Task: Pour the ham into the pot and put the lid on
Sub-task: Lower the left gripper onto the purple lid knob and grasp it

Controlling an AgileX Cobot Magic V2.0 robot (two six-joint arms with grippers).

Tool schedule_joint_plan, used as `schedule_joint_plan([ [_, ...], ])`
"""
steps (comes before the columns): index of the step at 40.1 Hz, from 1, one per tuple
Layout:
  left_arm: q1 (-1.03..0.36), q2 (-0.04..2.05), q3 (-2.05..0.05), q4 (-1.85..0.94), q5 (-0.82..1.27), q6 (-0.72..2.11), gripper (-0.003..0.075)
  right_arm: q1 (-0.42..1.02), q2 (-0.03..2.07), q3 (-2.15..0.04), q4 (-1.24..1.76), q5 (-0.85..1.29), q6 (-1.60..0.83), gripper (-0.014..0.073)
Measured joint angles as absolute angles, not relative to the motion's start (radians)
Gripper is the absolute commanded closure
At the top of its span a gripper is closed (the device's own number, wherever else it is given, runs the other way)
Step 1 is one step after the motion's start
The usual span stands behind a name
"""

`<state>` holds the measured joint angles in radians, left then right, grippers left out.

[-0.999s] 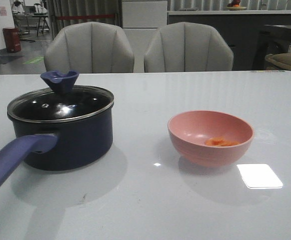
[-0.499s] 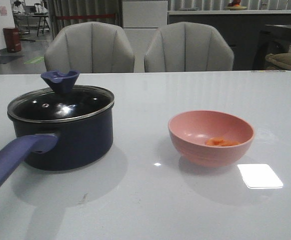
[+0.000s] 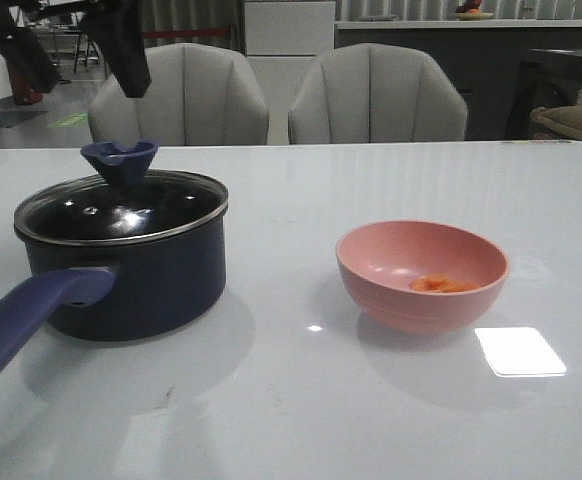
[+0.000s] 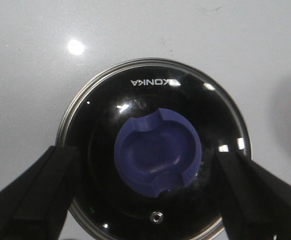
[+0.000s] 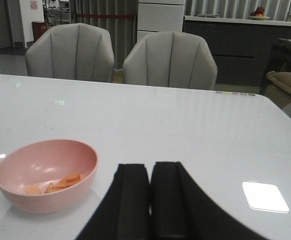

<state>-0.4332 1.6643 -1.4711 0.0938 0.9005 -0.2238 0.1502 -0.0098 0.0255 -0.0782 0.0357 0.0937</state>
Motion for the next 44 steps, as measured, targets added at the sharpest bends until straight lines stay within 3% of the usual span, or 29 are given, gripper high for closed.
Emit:
schedule_joint_plan([
  [34,-0.453,1.913,-1.676,0.106,1.067,-0.417,0.0150,0.150,-0.010,0.026,-0.078,0.036,0.094,0.0445],
  [38,-0.453,1.935,-1.683,0.095,1.086,-0.419,0.0188,0.150,-0.010,0.026,-0.078,0.036,0.094,0.0445],
  [44,-0.453,1.943,-1.684,0.094,1.104,-0.419,0.0329,0.150,-0.010,0.026,-0.078,0.036,0.094,0.0445],
])
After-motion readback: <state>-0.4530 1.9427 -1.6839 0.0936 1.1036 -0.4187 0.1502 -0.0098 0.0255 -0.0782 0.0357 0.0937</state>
